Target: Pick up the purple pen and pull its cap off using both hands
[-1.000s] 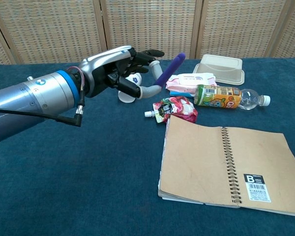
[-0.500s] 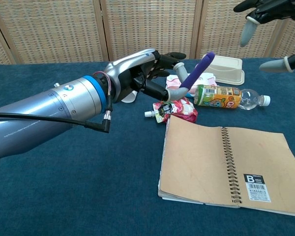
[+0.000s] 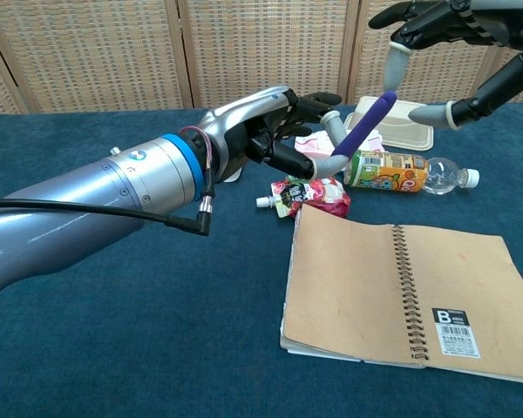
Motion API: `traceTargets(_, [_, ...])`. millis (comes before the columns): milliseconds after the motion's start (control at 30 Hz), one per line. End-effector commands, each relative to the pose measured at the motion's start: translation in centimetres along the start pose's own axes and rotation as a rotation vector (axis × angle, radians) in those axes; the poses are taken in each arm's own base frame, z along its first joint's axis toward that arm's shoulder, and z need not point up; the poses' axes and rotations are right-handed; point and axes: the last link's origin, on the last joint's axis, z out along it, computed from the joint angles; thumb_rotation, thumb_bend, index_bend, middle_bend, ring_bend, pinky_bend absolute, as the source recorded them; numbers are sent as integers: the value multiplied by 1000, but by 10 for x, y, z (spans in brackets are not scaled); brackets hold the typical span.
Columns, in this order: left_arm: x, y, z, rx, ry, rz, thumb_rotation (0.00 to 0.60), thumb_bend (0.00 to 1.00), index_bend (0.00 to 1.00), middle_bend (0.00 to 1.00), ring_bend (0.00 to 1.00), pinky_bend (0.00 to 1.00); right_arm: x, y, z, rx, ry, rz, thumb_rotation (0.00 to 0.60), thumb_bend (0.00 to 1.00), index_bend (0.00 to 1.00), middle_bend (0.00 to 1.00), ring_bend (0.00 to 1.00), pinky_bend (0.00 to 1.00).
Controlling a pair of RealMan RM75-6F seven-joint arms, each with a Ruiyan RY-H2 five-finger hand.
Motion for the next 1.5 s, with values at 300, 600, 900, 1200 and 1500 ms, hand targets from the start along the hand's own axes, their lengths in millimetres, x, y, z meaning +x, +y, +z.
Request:
traceTargets(300, [-3,1,1,3,-4,-1,600,530,762,0,0,0,-1,2,2,-6,10,5,600,498,513,0,0,0])
traceTargets(600, [-5,2,4,8,-5,-5,600,530,762,0,0,0,-5,-3,3,8,-4,25,600,499,531,0,0,0])
traceTargets(900, [-4,5,5,5,-3,-12,600,530,762,0,0,0,-8,-6,6,5,-12,25,600,499,532,0,0,0])
traceTargets(1200, [-2,4,4,7,0,-13,600,530,762,0,0,0,-10,-6,8,-1,-16,19,600,511,531,0,0,0])
traceTargets(1500, [0,2,3,14,1,-14,600,532,762,0,0,0,-8,-2,6,-14,-17,4,600,511,532,0,0,0])
